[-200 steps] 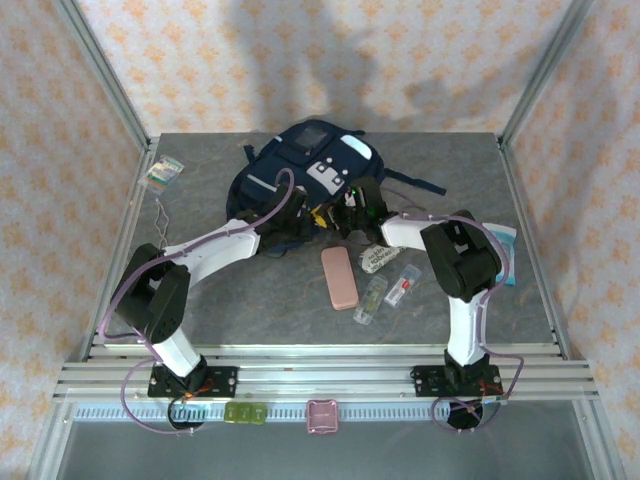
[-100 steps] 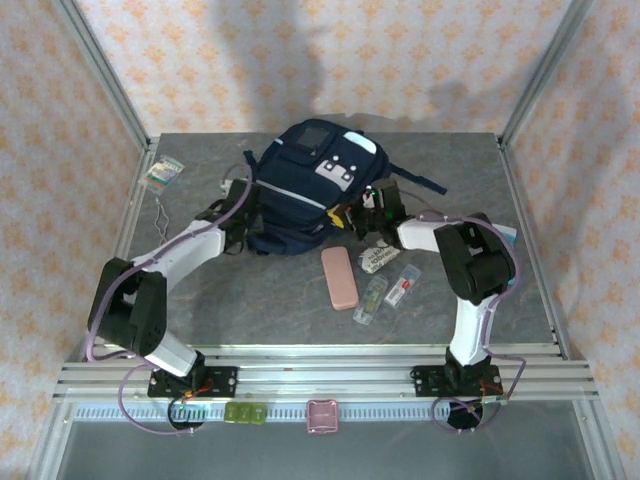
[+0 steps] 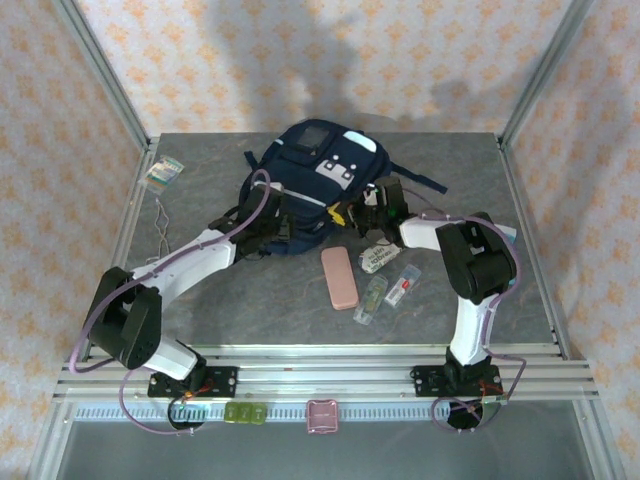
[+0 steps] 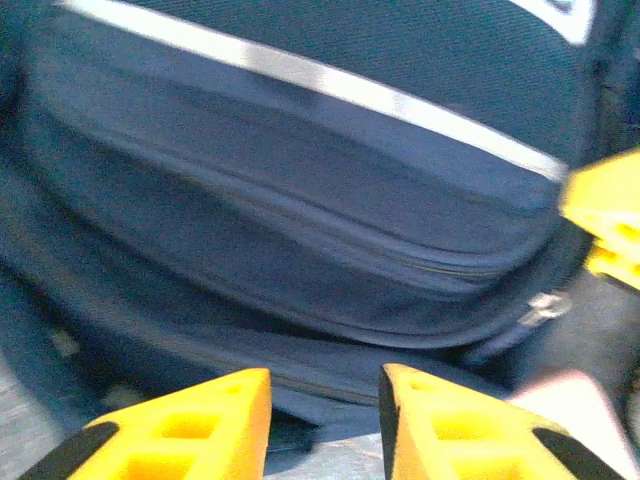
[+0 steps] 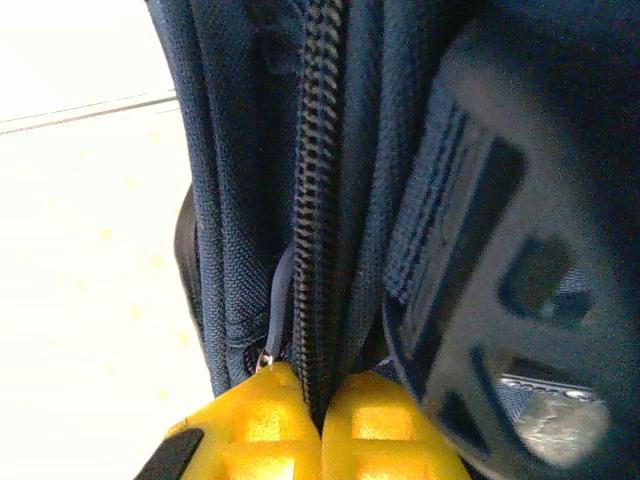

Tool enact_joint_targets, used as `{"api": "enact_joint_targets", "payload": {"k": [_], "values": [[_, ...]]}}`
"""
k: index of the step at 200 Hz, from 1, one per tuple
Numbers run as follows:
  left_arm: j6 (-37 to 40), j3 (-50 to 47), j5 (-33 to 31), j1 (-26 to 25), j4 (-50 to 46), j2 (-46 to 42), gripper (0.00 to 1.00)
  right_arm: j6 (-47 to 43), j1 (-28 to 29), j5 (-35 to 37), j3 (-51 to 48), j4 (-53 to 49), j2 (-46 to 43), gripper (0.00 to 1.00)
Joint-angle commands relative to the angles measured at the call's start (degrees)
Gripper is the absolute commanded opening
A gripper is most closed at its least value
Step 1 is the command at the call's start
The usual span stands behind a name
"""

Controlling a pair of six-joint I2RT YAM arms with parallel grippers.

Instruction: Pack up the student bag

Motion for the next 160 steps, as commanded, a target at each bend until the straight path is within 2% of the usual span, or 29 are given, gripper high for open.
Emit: {"api": "enact_joint_targets", "payload": {"k": [1, 29, 59, 72, 96, 126, 145, 160], "values": [[-1.1, 0.2, 3.2, -0.4, 5.9, 0.2, 0.42, 4.2, 0.1, -2.9, 3.2, 10.9, -3.1, 0.0], [-2.2, -3.5, 1.8, -0.5, 10.7, 1.6, 0.4, 9.6, 0.1, -3.9, 2.8, 17.7, -3.7, 0.0], [-5.2, -9.3, 2.1, -1.3, 15.5, 2.2, 0.28, 12.6, 0.1, -3.4, 4.0, 20.6, -4.3, 0.0], [-6.7, -12.2, 1.4, -1.6, 18.1, 1.9, 0.27, 15.6, 0.2, -3.4, 4.1, 24.2, -4.0, 0.0], [-8.5, -15.7, 1.5, -1.8, 22.3, 1.7, 0.29, 17.9, 0.9, -3.9, 5.5, 26.9, -3.0, 0.0], [-8.8, -15.3, 2.5, -2.4, 23.2, 4.0, 0.32, 19.5, 2.1, -3.9, 6.0, 28.9, -1.9, 0.0], [-7.5, -15.7, 1.4, -2.9, 24.7, 1.5, 0.38, 19.4, 2.4, -4.0, 5.7, 29.0, -1.8, 0.0], [-6.1, -17.1, 0.1, -2.9, 27.1, -2.8, 0.48, 19.3, 2.4, -4.1, 5.2, 29.1, -1.8, 0.0]]}}
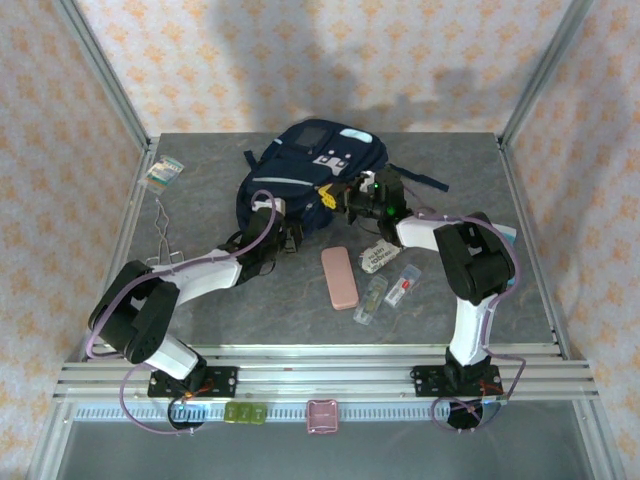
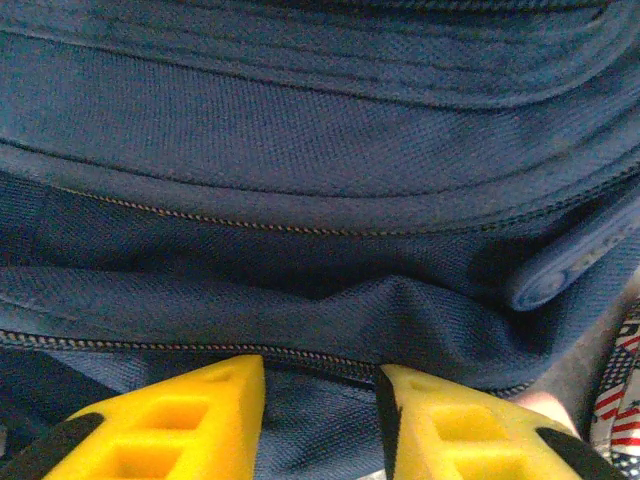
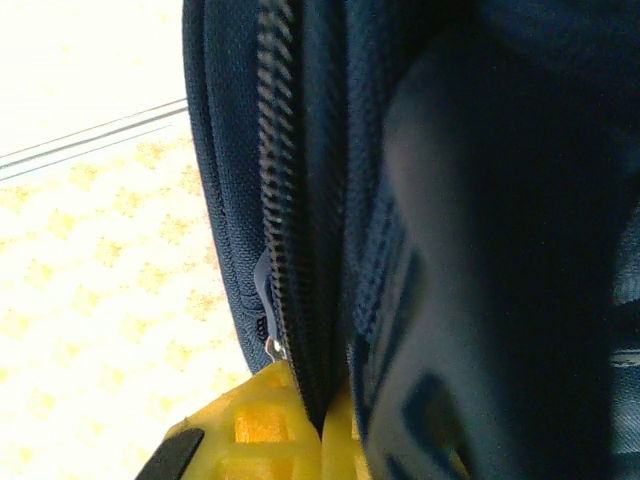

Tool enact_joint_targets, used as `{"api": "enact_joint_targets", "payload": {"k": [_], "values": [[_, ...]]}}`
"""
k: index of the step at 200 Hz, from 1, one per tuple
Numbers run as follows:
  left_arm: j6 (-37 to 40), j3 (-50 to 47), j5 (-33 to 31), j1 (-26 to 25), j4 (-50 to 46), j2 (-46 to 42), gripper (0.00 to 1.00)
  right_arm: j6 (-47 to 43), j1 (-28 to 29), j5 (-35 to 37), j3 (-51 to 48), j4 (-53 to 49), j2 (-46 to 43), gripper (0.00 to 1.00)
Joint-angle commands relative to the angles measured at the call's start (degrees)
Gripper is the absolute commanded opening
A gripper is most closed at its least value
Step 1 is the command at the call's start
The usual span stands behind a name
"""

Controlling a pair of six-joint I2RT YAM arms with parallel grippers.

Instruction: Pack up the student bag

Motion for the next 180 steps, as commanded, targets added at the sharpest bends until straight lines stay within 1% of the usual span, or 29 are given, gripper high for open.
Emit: {"api": "enact_joint_targets", "payload": {"k": [1, 21, 41, 64, 80, 106, 150, 180], "values": [[1.7, -2.4, -0.9, -1.0, 2.5, -4.9, 0.49, 1.7, 0.8, -1.3, 3.9, 12.5, -1.7, 0.0], [4.3, -2.5, 0.5, -0.8, 3.7, -9.8, 0.59, 1.6, 0.7, -1.7, 4.0, 12.3, -1.6, 0.0], [4.8, -1.5, 4.7, 0.0, 3.8, -11.9, 0.66, 1.4, 0.7, -1.7, 4.3, 12.1, -1.6, 0.0], [1.4, -1.7, 13.2, 3.1, 6.6, -11.8, 0.68, 1.4, 0.9, -1.8, 4.6, 11.8, -1.8, 0.0], [-0.8, -1.5, 16.8, 5.1, 7.8, -11.4, 0.69, 1.2, 1.0, -2.0, 4.6, 11.5, -1.8, 0.0], [-1.2, -0.6, 18.7, 6.3, 8.4, -10.8, 0.7, 1.0, 1.3, -2.4, 5.0, 11.2, -1.8, 0.0], [-1.3, 2.9, 24.5, 7.6, 7.6, -6.9, 0.7, 1.0, 1.9, -2.8, 6.2, 11.0, -1.2, 0.0], [0.1, 4.1, 22.8, 7.7, 7.1, -5.5, 0.7, 1.0, 2.4, -3.3, 7.0, 10.9, -0.9, 0.0]]}}
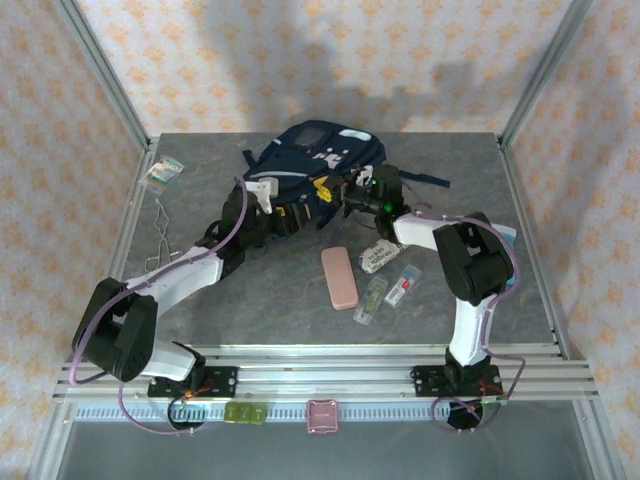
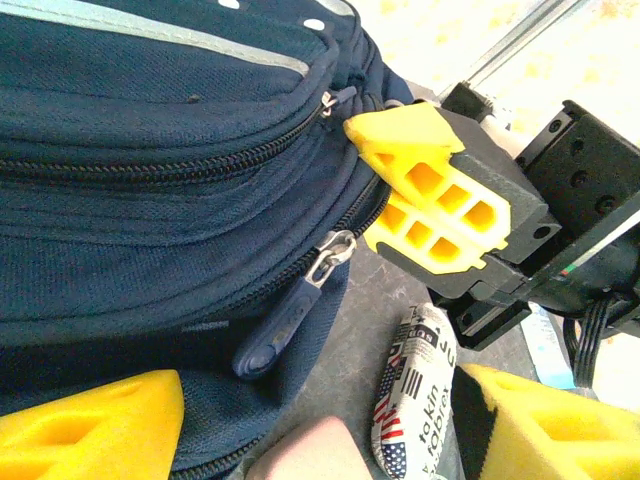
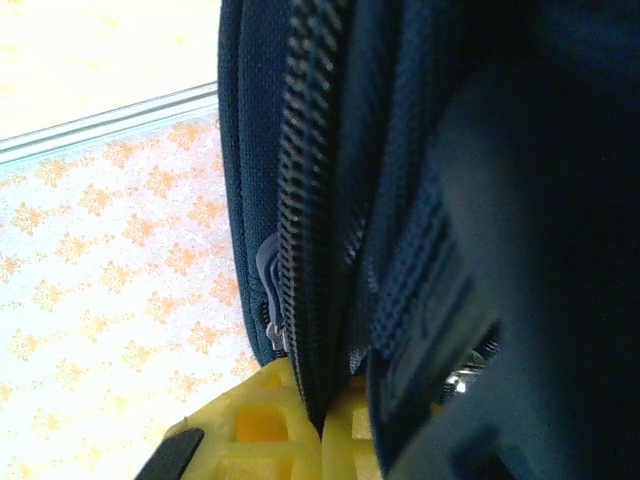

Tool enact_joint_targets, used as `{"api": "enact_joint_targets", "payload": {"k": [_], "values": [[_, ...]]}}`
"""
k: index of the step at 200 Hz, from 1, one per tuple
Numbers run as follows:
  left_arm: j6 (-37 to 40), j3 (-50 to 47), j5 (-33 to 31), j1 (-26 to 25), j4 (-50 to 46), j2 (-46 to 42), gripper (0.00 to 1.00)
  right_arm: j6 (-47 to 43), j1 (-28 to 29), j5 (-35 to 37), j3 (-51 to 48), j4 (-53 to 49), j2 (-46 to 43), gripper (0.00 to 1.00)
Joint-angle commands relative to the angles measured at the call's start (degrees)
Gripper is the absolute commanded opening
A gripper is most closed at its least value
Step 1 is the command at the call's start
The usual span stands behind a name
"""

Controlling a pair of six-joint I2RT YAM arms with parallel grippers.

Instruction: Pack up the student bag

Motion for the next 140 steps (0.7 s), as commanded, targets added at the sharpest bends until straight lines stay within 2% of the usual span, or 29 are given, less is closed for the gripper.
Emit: {"api": "enact_joint_targets", "payload": {"k": [1, 33, 54, 73, 101, 114, 121, 140], "values": [[0.8, 2.3, 1.2, 0.5, 0.9, 0.7, 0.7, 0.0, 1.4, -3.4, 4.6, 8.7, -0.9, 0.0], [1.9, 5.5, 3.1, 1.1, 0.2, 4.1, 0.68, 0.0, 2.0, -3.9, 4.8, 8.7, -0.6, 0.0], [3.0, 8.4, 5.6, 1.1, -0.7, 6.7, 0.46, -0.2, 2.2, -4.2, 4.5, 8.9, -0.4, 0.0], [3.3, 10.4, 6.5, 1.1, -1.8, 8.1, 0.33, -0.2, 2.3, -4.3, 4.2, 9.0, -0.6, 0.0], [4.3, 12.0, 6.5, 1.2, -2.3, 8.9, 0.32, -0.4, 2.6, -4.5, 4.2, 9.0, -0.2, 0.0], [4.1, 12.3, 7.6, 1.3, -1.2, 9.0, 0.24, -0.5, 2.8, -4.6, 4.3, 9.0, 0.0, 0.0], [3.6, 12.5, 8.2, 1.4, -0.5, 9.0, 0.25, -0.5, 2.8, -4.6, 4.1, 9.0, 0.2, 0.0], [2.9, 13.3, 8.5, 1.6, -0.1, 9.4, 0.43, -0.6, 3.0, -4.7, 3.9, 9.1, 0.5, 0.0]]}}
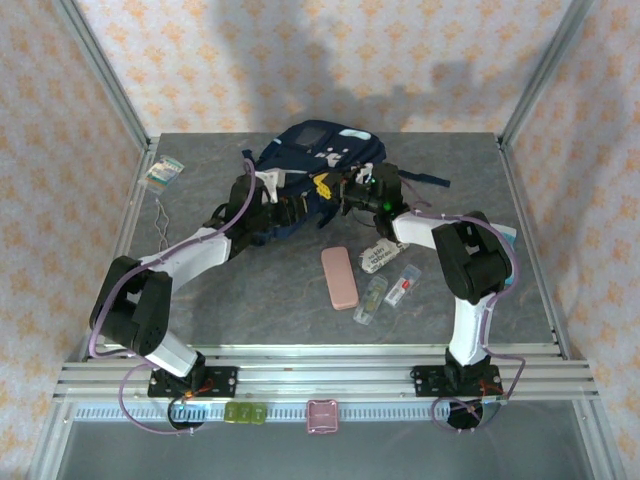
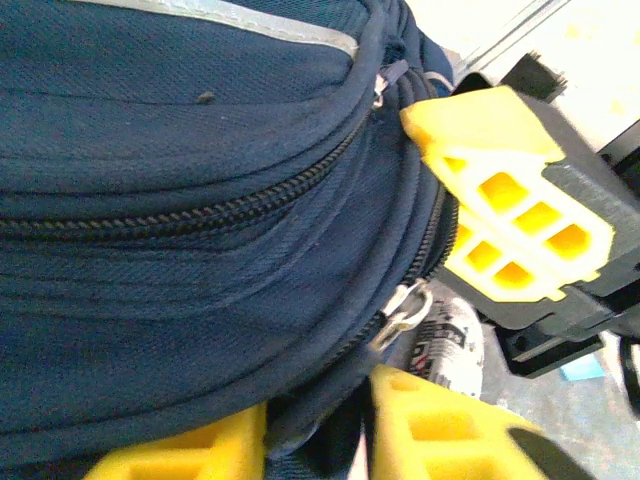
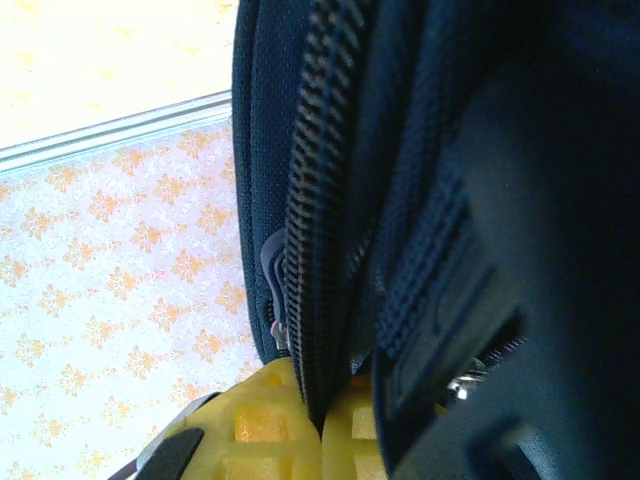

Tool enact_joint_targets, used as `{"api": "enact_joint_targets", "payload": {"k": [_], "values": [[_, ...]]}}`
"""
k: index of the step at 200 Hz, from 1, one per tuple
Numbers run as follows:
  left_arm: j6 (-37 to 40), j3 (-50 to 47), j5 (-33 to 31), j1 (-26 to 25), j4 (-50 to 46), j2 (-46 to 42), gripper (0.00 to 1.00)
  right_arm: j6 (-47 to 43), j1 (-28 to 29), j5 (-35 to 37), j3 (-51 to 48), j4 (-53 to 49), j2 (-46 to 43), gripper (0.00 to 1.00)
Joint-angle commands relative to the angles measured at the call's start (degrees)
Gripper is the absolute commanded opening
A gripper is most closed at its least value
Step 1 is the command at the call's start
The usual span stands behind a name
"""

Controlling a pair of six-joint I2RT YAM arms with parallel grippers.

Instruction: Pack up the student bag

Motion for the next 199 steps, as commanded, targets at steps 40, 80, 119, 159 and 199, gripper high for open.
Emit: {"api": "enact_joint_targets", "payload": {"k": [40, 80, 119, 159, 199], "values": [[0.2, 5.5, 5.6, -0.1, 7.7, 2.3, 0.12, -0.9, 3.1, -6.0, 2.3, 8.3, -0.2, 0.0], [-1.6, 3.9, 7.5, 0.1, 11.7, 0.2, 0.0, -1.6, 3.1, -5.9, 2.0, 7.9, -0.1, 0.0], [-2.5, 2.6, 7.6, 0.8, 10.8, -4.7, 0.02, -2.0, 3.1, -5.9, 1.3, 7.4, 0.4, 0.0], [-0.1, 1.5, 5.3, 2.6, 3.7, -10.3, 0.19, -2.5, 3.1, -5.7, 0.5, 7.2, 0.3, 0.0], [0.2, 0.1, 5.5, 2.7, 1.0, -10.0, 0.3, -2.7, 3.1, -5.6, 0.6, 7.0, 0.2, 0.0]]}}
